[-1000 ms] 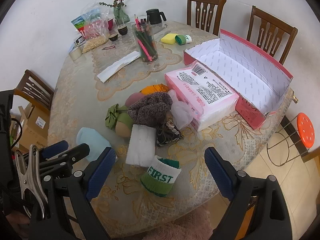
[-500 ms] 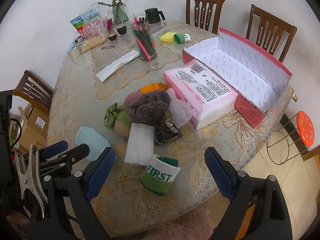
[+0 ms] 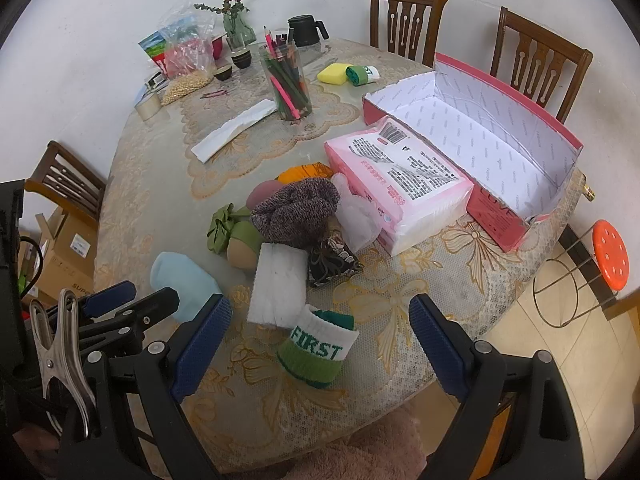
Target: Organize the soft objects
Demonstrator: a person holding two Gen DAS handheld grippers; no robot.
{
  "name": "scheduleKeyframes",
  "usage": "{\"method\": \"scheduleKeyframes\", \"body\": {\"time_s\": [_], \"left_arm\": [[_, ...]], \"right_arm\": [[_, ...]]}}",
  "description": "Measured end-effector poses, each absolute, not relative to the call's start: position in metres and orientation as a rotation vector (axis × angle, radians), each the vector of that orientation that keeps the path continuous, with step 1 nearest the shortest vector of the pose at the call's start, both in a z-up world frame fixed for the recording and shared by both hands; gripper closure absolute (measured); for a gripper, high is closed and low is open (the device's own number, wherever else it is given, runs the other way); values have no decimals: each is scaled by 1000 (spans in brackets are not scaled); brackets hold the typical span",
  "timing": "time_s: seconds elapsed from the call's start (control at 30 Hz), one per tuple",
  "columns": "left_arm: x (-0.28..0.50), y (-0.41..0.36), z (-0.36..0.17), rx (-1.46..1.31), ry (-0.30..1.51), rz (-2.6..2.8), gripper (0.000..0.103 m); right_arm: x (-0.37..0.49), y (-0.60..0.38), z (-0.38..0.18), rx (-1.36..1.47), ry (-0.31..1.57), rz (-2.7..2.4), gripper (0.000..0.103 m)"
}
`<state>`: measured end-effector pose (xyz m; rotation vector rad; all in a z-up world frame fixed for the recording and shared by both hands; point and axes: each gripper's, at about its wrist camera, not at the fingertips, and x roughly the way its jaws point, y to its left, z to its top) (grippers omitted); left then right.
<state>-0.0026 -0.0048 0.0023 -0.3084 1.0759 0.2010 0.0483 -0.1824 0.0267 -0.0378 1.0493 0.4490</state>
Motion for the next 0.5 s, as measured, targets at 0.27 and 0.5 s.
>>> {"method": "scheduleKeyframes", "body": {"time_s": [0.27, 0.5], "left_arm": [[-3, -6, 2, -309, 1076, 200, 35], [-4, -8, 1, -311, 1078, 200, 35]], "right_arm": [[48, -183, 27, -37, 1050, 448, 10], [48, -183, 27, -37, 1050, 448, 10]]}}
